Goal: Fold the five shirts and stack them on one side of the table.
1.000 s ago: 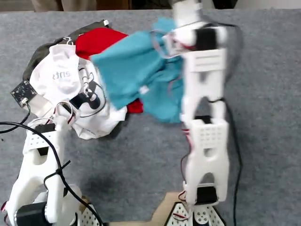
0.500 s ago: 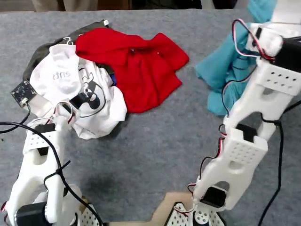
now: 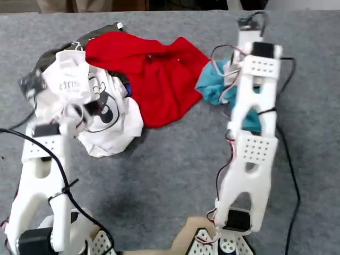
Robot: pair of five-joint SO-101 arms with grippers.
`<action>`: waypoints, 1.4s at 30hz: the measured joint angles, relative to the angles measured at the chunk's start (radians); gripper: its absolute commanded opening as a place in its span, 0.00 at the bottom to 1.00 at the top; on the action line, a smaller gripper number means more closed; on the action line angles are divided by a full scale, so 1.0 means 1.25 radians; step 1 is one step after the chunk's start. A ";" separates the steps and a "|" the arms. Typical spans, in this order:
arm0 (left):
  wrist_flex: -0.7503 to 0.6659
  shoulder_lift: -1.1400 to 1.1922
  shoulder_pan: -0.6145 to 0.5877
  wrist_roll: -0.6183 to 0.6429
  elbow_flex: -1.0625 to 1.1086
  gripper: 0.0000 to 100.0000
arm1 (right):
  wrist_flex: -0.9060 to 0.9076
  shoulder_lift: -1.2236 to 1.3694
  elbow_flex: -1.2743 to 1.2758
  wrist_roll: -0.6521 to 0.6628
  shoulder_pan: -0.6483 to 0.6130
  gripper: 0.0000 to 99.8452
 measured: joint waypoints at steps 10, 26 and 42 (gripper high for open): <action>0.118 0.285 0.133 -0.133 -0.411 0.37 | -0.023 0.137 -0.140 -0.031 0.009 0.00; 0.270 1.247 0.140 -0.172 -1.458 0.37 | 0.048 0.265 -0.385 -0.048 0.037 0.00; 0.447 1.553 0.118 -0.410 -1.922 0.02 | 0.079 0.309 -0.473 -0.048 0.037 0.00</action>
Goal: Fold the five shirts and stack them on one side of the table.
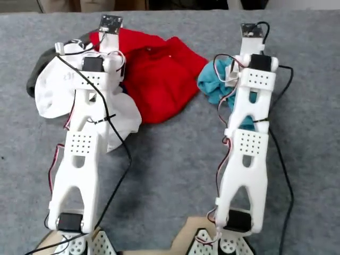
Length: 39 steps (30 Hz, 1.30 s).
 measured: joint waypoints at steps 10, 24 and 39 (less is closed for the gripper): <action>0.177 -0.066 -0.281 -0.032 -0.007 0.02 | 0.000 0.000 0.000 0.000 0.000 0.00; 0.303 -0.228 -0.653 -0.176 0.006 0.02 | 0.000 0.000 0.000 0.000 0.000 0.00; 0.303 -0.329 -0.552 -0.139 0.007 0.02 | 0.000 0.000 0.000 0.000 0.000 0.00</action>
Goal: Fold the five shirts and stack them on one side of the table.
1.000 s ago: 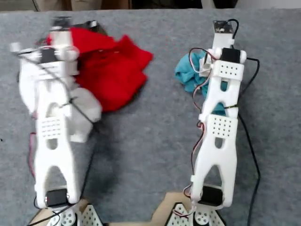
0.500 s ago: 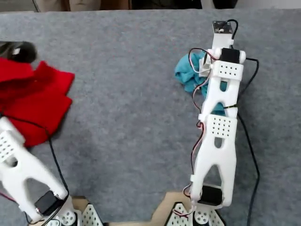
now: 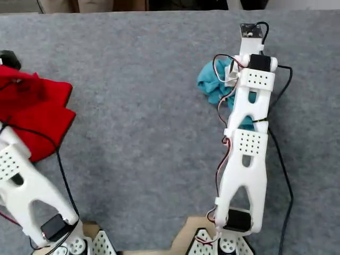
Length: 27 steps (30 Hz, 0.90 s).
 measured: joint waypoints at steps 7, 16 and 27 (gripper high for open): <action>0.000 -0.072 0.106 0.011 0.000 0.02 | 0.000 0.000 0.000 0.000 0.000 0.00; 0.000 -0.086 0.129 0.011 0.000 0.25 | 0.000 0.000 0.000 0.000 0.000 0.00; 0.000 -0.119 0.063 0.009 -0.001 0.23 | 0.000 0.000 0.000 0.000 0.000 0.00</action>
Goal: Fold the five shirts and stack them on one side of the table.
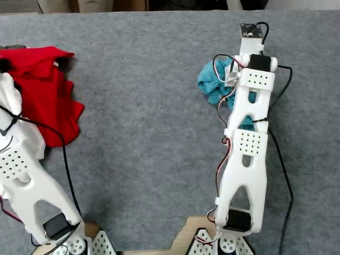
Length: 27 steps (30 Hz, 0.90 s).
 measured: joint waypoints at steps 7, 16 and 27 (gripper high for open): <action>0.000 -0.020 0.029 0.104 0.000 0.05 | 0.004 0.000 0.000 0.000 0.000 0.00; 0.000 -0.028 0.204 0.345 0.176 0.02 | 0.071 -0.004 0.000 0.156 -0.072 0.00; -0.001 -0.222 0.265 0.346 0.552 0.02 | 0.101 -0.205 0.036 0.183 -0.109 0.00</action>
